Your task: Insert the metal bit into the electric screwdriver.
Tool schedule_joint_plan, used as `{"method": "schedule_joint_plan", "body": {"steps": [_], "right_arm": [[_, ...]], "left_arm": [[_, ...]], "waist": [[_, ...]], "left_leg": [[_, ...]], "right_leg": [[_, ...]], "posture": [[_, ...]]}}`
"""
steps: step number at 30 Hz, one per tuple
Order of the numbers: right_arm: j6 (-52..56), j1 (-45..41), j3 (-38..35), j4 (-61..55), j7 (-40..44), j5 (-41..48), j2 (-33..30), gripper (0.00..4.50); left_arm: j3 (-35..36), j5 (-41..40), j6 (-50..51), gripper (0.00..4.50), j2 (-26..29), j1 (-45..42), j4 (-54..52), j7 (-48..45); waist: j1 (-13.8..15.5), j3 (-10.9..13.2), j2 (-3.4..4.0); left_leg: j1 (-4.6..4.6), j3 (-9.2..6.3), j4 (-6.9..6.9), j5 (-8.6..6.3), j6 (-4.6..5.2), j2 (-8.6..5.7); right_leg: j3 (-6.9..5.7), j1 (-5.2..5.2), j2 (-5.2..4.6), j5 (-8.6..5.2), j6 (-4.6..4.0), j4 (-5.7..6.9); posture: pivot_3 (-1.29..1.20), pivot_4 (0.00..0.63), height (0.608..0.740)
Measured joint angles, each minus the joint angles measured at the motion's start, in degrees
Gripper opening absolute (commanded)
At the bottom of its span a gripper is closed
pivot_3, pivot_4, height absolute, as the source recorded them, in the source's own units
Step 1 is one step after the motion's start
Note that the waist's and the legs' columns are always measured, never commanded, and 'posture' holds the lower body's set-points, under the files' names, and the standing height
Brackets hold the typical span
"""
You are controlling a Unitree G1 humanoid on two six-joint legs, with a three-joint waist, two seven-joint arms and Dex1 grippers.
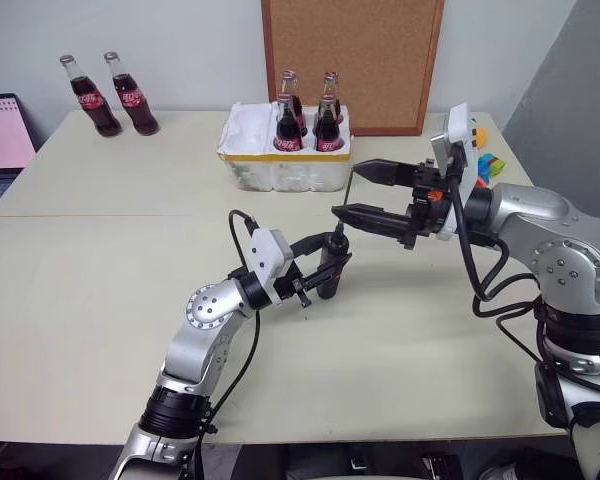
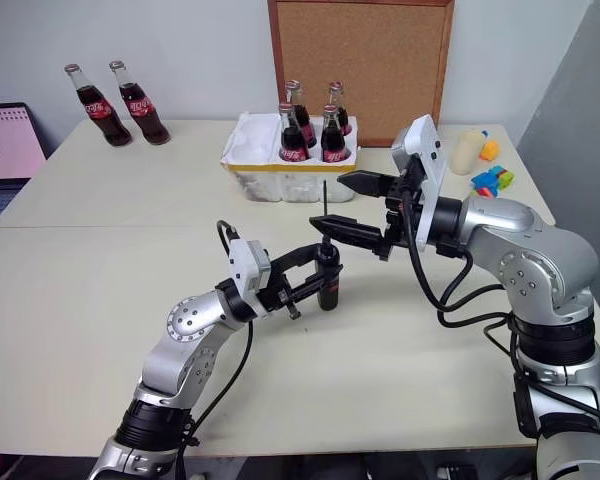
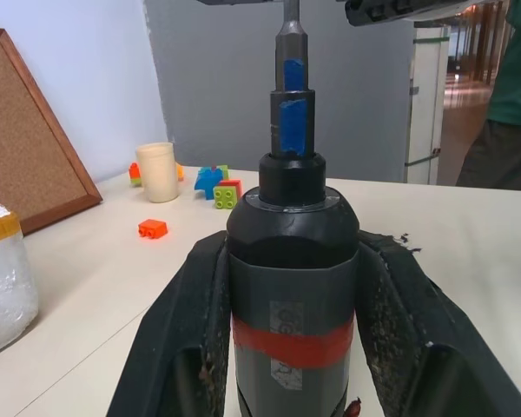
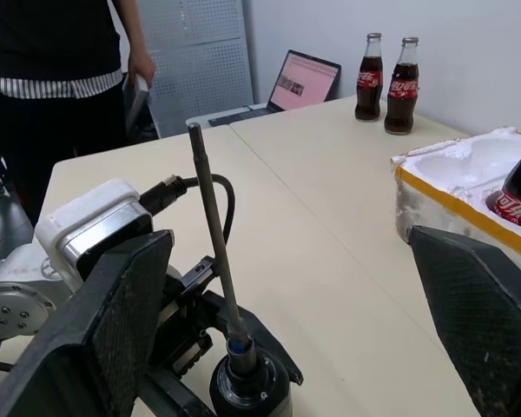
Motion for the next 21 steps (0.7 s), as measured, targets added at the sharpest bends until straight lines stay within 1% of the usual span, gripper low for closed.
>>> {"method": "schedule_joint_plan", "body": {"steps": [1, 2, 11, 14, 16, 18, 21], "right_arm": [[0.1, 0.0, 0.0, 0.0, 0.1, 0.1, 0.0, 3.87], [0.2, 0.0, 0.0, 0.0, 0.2, 0.2, 0.0, 3.8], [0.6, 0.3, -0.1, -0.1, 1.3, 1.7, -0.6, 3.8], [0.6, 2.2, -1.2, -0.4, 1.4, 2.1, -1.7, 3.8], [0.7, 3.6, -2.1, -1.0, 1.6, 2.5, -3.2, 3.8], [0.6, 6.7, -4.3, -2.9, 1.8, 2.8, -5.7, 3.8], [0.5, 12.2, -7.6, -6.4, 1.8, 2.7, -10.1, 3.8]], "left_arm": [[0.0, 0.0, 0.0, 1.64, 0.0, 0.0, 0.0, 0.0], [0.0, 0.0, 0.0, 1.64, 0.0, 0.0, 0.0, 0.0], [0.0, 0.0, 0.0, 1.64, 0.0, -0.2, 0.2, -0.3], [-0.1, 0.0, 0.2, 1.64, 0.0, -0.8, 0.6, -0.3], [-0.2, 0.1, 0.8, 1.64, 0.0, -1.4, 0.7, -0.1], [-0.2, 0.4, 2.2, 1.64, 0.8, -3.1, 1.1, 0.1], [0.6, 4.5, 3.8, 1.64, 5.4, -9.3, 4.3, 1.1]], "waist": [[0.0, 0.0, 0.0], [0.0, 0.0, 0.0], [0.0, 0.0, 0.0], [0.1, 0.0, 0.0], [0.1, 0.0, 0.0], [0.2, 0.0, -0.01], [0.1, 0.0, -0.01]], "left_leg": [[0.0, 0.0, 0.0, 0.0, 0.0, 0.0], [0.0, 0.0, 0.0, 0.0, 0.0, 0.0], [-0.01, 0.0, 0.0, 0.0, 0.0, 0.0], [-0.04, 0.0, 0.0, 0.0, 0.0, -0.01], [-0.07, 0.0, 0.01, 0.0, 0.0, -0.02], [-0.17, -0.02, 0.02, 0.0, 0.0, -0.02], [-0.2, 0.0, 0.03, 0.0, 0.0, -0.08]], "right_leg": [[0.0, 0.0, 0.0, 0.0, 0.0, 0.0], [0.0, 0.0, 0.0, 0.0, 0.0, 0.0], [-0.01, 0.0, 0.0, 0.0, 0.0, 0.0], [-0.01, -0.01, 0.0, 0.0, 0.0, -0.02], [-0.03, -0.03, 0.0, 0.0, 0.0, -0.02], [-0.1, -0.09, 0.0, 0.0, 0.0, -0.02], [-0.09, -0.15, 0.06, 0.01, 0.01, 0.01]], "posture": [[0.0, 0.15, 0.74], [0.0, 0.15, 0.74], [0.0, 0.15, 0.74], [0.0, 0.15, 0.74], [0.0, 0.15, 0.74], [0.0, 0.15, 0.74], [0.0, 0.15, 0.74]]}}
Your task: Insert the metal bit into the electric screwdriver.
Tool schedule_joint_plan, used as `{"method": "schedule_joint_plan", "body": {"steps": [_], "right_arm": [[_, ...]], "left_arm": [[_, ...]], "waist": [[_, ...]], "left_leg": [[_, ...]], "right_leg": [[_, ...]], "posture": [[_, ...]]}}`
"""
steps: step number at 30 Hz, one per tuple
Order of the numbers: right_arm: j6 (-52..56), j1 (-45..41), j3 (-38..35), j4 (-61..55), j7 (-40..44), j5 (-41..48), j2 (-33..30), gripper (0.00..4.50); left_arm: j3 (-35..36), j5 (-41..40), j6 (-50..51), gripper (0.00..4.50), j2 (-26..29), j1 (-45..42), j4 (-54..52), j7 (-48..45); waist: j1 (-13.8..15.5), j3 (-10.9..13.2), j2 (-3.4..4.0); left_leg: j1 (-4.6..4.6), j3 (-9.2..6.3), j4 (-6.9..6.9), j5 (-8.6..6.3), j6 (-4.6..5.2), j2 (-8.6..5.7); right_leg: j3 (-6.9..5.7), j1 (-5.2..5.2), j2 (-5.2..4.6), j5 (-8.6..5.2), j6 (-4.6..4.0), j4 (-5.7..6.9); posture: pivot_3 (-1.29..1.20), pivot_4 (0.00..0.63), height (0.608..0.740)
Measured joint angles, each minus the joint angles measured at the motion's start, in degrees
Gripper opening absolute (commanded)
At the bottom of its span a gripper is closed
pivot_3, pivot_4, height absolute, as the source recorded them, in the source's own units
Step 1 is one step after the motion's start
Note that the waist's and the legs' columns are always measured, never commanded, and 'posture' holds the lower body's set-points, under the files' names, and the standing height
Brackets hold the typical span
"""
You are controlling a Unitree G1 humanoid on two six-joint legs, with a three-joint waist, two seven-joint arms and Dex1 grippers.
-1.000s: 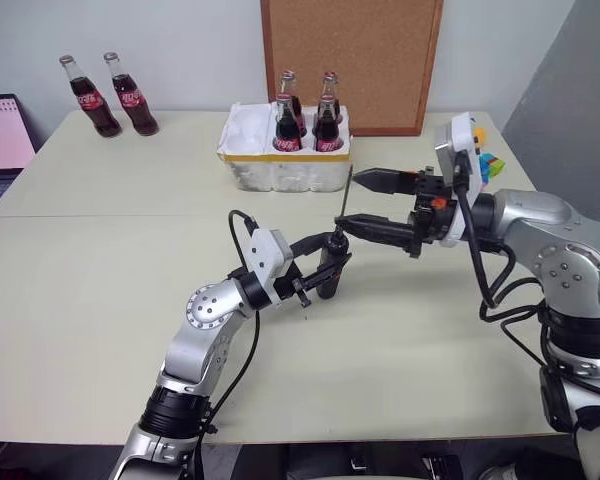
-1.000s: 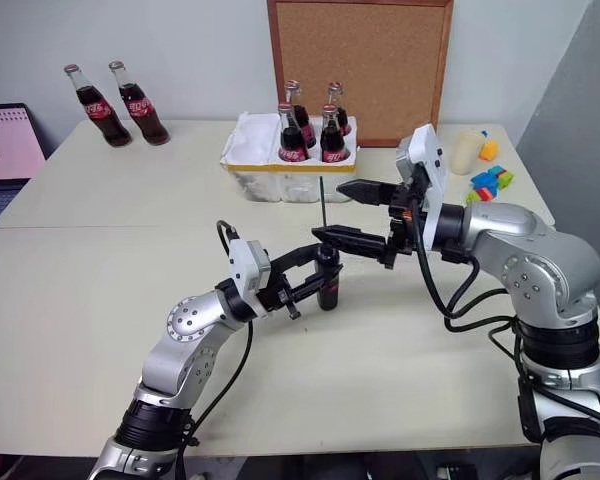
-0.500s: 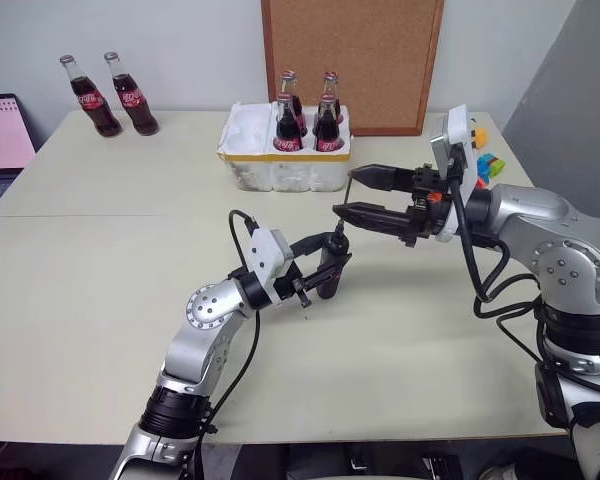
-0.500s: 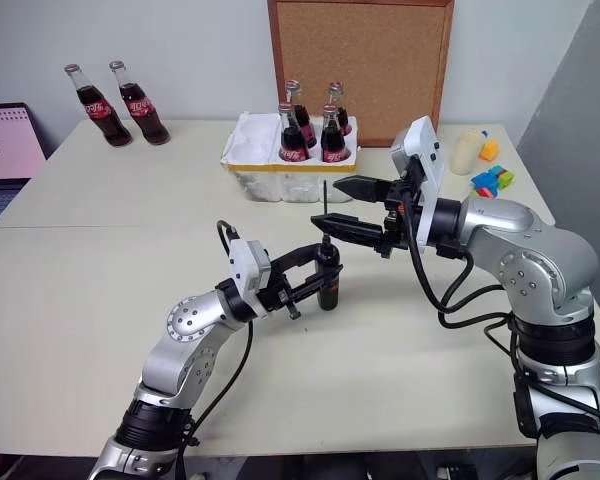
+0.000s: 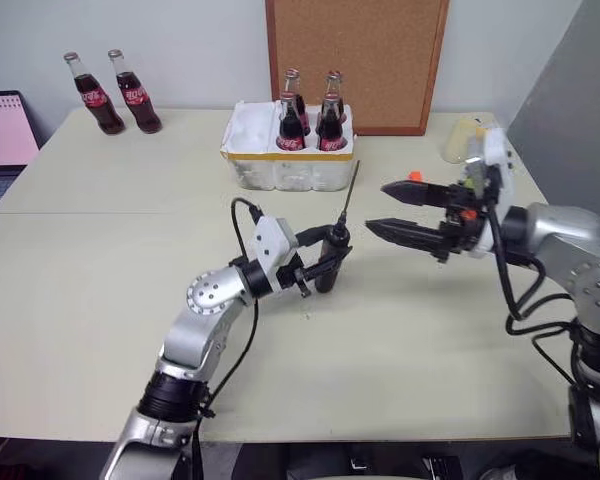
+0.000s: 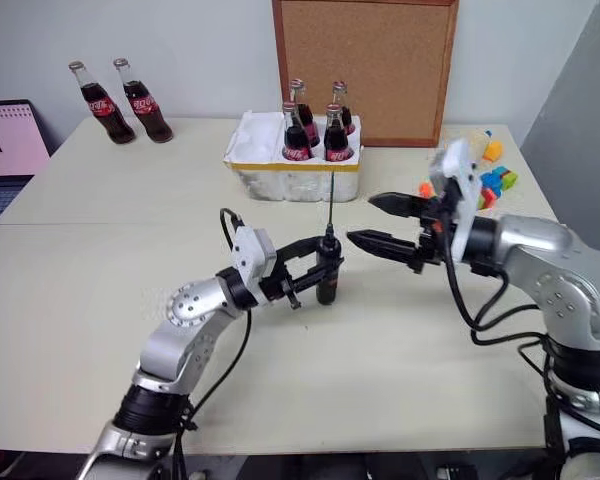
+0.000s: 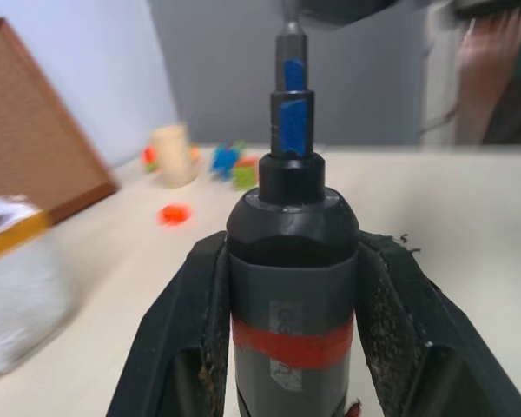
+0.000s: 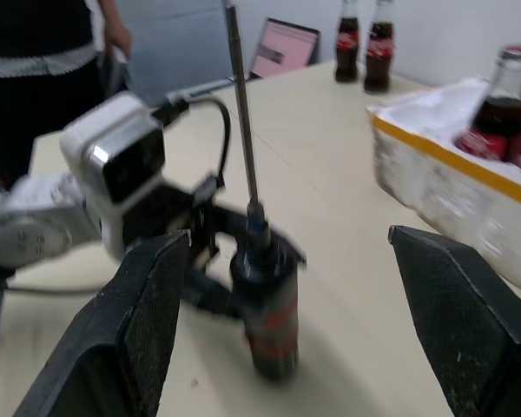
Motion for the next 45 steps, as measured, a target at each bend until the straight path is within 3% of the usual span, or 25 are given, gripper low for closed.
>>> {"method": "schedule_joint_plan", "body": {"steps": [5, 11, 15, 24, 36, 41, 45], "right_arm": [[0.0, 5.3, -2.4, -6.6, 0.0, 0.7, -3.5, 3.8], [-0.6, 10.9, -3.3, -13.5, 0.8, -0.6, -10.3, 3.8], [-0.9, 13.4, -3.9, -16.4, 1.1, -1.6, -14.2, 3.8], [-2.2, 17.9, -3.0, -18.4, 0.7, -5.1, -16.8, 3.8], [-3.8, 19.4, -1.5, -19.1, 0.8, -6.5, -16.9, 3.8], [-4.5, 19.5, -1.7, -18.9, 0.9, -6.8, -16.9, 3.8], [-5.2, 21.3, -3.4, -18.4, 0.8, -7.6, -16.9, 3.8]], "left_arm": [[-1.3, 7.4, 0.9, 1.64, 6.3, -10.4, 4.9, -1.1], [-10.5, 17.8, -1.1, 1.64, 12.1, -17.5, 14.0, -9.5], [-17.2, 22.8, -6.0, 1.64, 11.7, -23.7, 21.0, -16.3], [-24.2, 33.0, -16.6, 1.64, 4.3, -31.3, 41.4, -16.7], [-21.2, 32.8, -15.8, 4.36, 2.9, -30.8, 40.9, -18.9], [-17.5, 28.6, -9.0, 4.46, 3.5, -29.8, 37.2, -21.6], [-6.9, 20.7, 1.5, 4.46, 7.3, -29.5, 32.0, -21.4]], "waist": [[0.0, 0.0, -0.01], [0.1, 0.0, -0.01], [0.0, 0.0, -0.01], [-0.3, 0.0, -0.02], [0.0, 0.0, -0.03], [0.0, 0.1, -0.1], [-0.3, 0.1, -0.15]], "left_leg": [[-0.26, 0.01, -0.03, 0.0, -0.01, -0.03], [-0.36, 0.1, -0.04, 0.0, -0.01, -0.03], [-0.42, 0.23, 0.02, 0.0, -0.01, -0.1], [-0.28, 0.28, 0.0, 0.0, 0.0, 0.0], [-0.22, 0.37, 0.15, 0.01, -0.01, -0.05], [-0.25, 0.35, 0.17, 0.01, -0.02, -0.05], [-0.22, 0.33, 0.16, 0.01, -0.02, 0.02]], "right_leg": [[-0.01, -0.25, 0.09, 0.0, 0.0, -0.07], [0.18, -0.39, 0.05, -0.03, 0.05, -0.08], [0.27, -0.47, 0.04, -0.02, 0.07, -0.05], [0.28, -0.47, 0.57, 0.05, -0.04, 0.14], [0.34, -0.48, 0.51, 0.04, -0.03, 0.45], [0.34, -0.57, 0.52, 0.04, -0.03, 0.49], [0.32, -0.59, 0.53, 0.04, -0.04, 0.57]], "posture": [[0.0, 0.15, 0.74], [0.0, 0.15, 0.74], [0.0, 0.15, 0.74], [0.0, 0.15, 0.74], [0.0, 0.15, 0.74], [0.0, 0.15, 0.74], [0.0, 0.15, 0.74]]}}
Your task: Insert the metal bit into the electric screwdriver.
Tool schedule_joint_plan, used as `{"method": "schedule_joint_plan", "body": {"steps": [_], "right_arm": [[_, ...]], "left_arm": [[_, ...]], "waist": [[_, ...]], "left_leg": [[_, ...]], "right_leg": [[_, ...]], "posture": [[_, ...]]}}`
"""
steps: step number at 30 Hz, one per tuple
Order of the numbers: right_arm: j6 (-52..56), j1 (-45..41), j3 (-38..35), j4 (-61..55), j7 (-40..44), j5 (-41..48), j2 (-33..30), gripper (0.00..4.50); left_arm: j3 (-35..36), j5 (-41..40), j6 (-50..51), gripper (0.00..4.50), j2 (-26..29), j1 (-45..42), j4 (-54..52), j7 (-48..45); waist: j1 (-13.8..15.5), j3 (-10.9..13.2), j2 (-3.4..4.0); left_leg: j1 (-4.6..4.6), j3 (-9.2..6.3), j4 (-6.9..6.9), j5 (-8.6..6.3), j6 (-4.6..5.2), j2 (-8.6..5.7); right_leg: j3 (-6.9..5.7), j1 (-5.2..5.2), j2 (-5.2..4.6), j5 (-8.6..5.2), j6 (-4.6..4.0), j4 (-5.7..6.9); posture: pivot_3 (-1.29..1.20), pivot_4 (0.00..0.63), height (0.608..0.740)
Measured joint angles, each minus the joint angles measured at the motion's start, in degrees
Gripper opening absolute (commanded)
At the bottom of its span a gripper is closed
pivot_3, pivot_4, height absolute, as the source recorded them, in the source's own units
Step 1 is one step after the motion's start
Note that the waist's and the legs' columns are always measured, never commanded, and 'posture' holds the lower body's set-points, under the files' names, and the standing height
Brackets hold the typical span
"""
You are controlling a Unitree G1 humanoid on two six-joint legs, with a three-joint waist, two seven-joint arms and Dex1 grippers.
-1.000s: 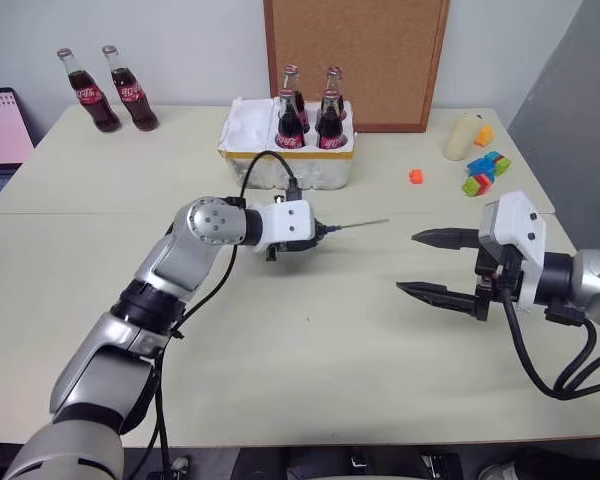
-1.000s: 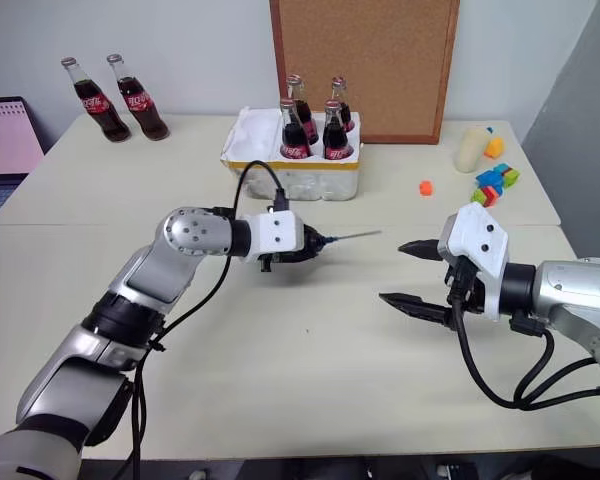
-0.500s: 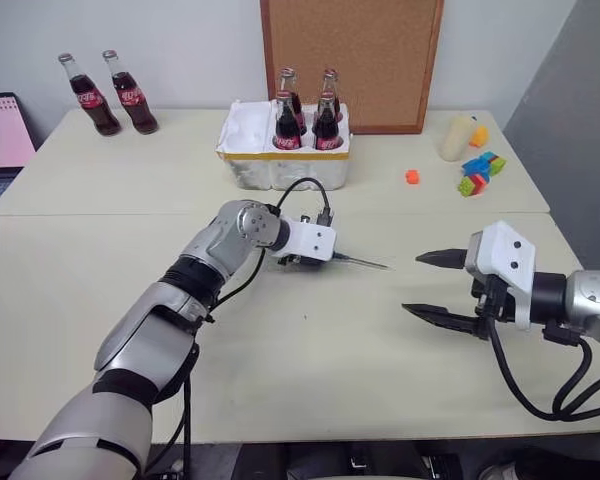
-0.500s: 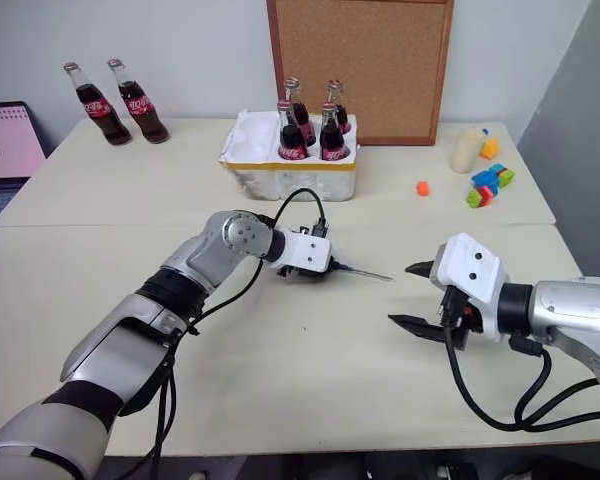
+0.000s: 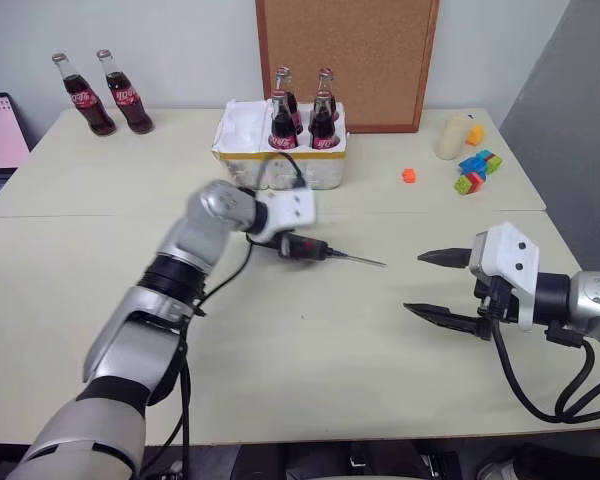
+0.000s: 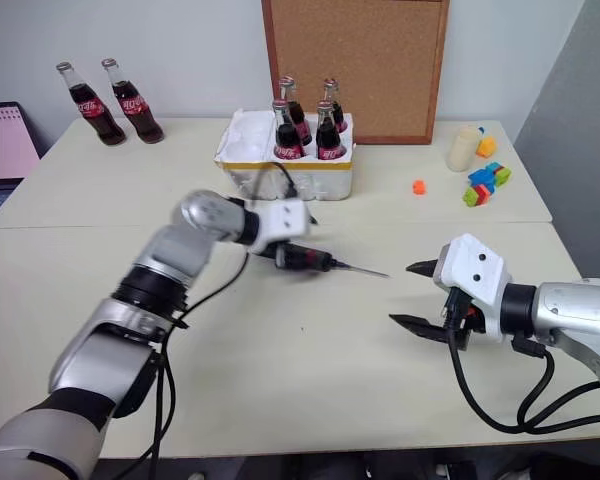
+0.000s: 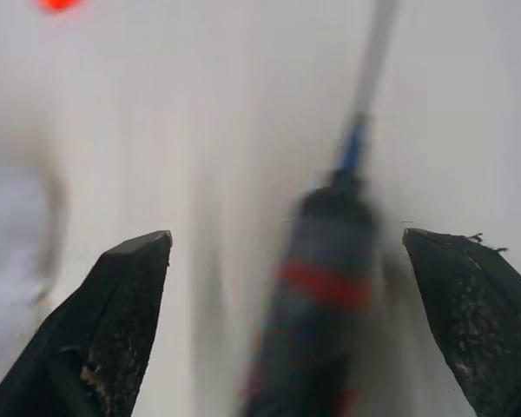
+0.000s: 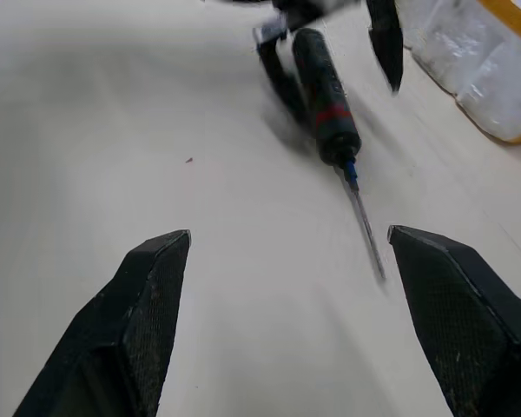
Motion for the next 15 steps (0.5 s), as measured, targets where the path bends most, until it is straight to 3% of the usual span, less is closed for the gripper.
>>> {"method": "schedule_joint_plan", "body": {"steps": [3, 7, 11, 15], "right_arm": [[-0.7, 0.7, -0.7, 0.3, 0.0, -0.3, 0.6, 3.8], [-1.3, 1.9, -2.1, 2.1, 0.4, -0.4, 1.1, 3.8], [-2.6, 4.1, -6.2, 5.1, 3.0, -0.9, 0.4, 3.8], [-3.6, 4.3, -7.3, 6.1, 5.2, -0.9, -0.8, 3.8]], "left_arm": [[8.0, -6.7, 7.5, 4.46, 3.1, 4.4, -8.5, -0.5], [13.8, -12.2, 15.2, 4.46, 7.2, 17.6, -19.5, 0.2], [20.4, -17.0, 20.2, 4.46, 16.8, 34.8, -33.7, -2.2], [26.3, -19.9, 20.5, 4.46, 22.5, 41.7, -38.7, -3.7]], "waist": [[0.0, 0.0, 0.02], [0.0, 0.0, 0.02], [0.1, 0.0, -0.06], [0.9, 0.0, -0.04]], "left_leg": [[0.09, -0.01, 0.0, 0.01, -0.02, 0.06], [0.1, -0.19, 0.01, 0.02, -0.03, 0.15], [0.14, -0.28, 0.0, 0.02, -0.04, 0.18], [0.21, -0.21, 0.0, 0.02, -0.04, 0.01]], "right_leg": [[0.02, 0.02, -0.15, -0.01, -0.01, 0.13], [-0.02, 0.0, -0.31, -0.01, -0.01, 0.18], [-0.04, 0.0, -0.48, -0.02, -0.04, 0.19], [-0.15, 0.12, -0.64, -0.03, -0.04, 0.15]], "posture": [[0.0, 0.15, 0.74], [0.0, 0.15, 0.74], [0.0, 0.15, 0.74], [0.0, 0.15, 0.74]]}}
